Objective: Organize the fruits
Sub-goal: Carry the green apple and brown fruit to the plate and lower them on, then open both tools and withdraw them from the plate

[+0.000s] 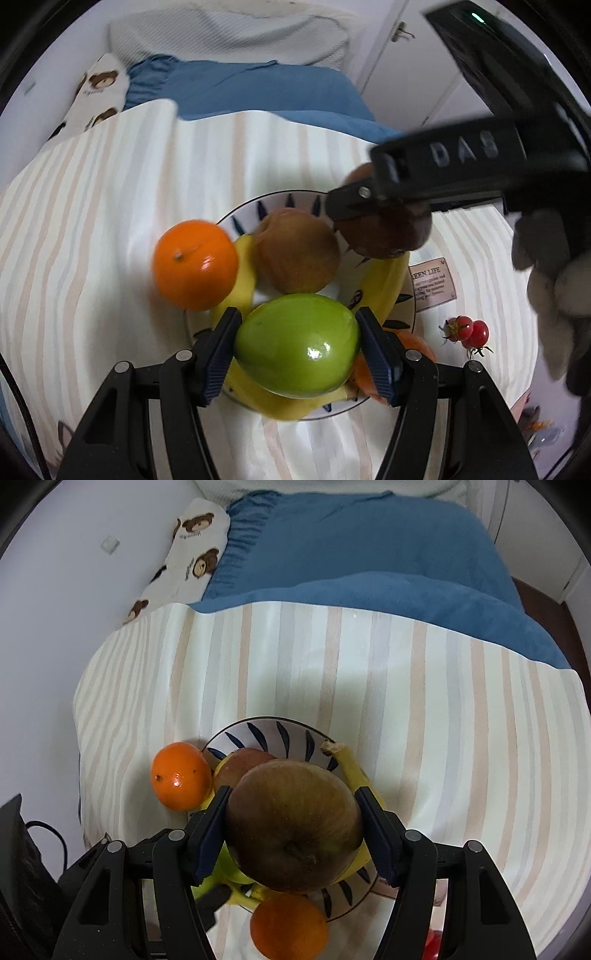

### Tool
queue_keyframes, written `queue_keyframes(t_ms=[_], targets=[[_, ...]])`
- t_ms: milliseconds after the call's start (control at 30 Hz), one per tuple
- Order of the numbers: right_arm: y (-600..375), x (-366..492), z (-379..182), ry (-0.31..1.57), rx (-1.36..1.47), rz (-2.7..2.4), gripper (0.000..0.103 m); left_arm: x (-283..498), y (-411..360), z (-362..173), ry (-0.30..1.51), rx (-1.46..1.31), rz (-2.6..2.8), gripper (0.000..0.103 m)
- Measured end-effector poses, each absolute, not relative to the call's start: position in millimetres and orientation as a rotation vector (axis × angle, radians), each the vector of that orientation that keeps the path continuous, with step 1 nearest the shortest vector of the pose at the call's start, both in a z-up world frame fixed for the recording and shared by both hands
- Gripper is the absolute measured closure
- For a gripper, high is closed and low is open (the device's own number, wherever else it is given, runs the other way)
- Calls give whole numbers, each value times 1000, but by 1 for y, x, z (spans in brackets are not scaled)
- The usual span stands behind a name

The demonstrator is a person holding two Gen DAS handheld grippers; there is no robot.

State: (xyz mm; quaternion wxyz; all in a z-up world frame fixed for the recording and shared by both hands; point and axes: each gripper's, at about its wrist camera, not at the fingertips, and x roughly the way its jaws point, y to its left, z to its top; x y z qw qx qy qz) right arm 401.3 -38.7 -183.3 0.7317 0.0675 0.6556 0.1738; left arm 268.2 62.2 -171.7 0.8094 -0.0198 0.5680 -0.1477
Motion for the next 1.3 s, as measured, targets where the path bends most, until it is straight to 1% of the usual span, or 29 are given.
queue_keyframes(t_ms=[233, 500, 1100, 1300], targets=[[-29, 413, -187, 1528, 80, 410, 34, 278, 42, -171, 1159, -24, -371, 42], [-18, 420, -191, 1581, 9, 403, 34, 287, 36, -175, 1156, -24, -400, 41], [-17, 418, -193, 1605, -19, 365, 33, 285, 48, -181, 1166, -49, -391, 40], [-20, 415, -187, 1569, -22, 364, 33, 285, 51, -177, 1159, -38, -386, 40]])
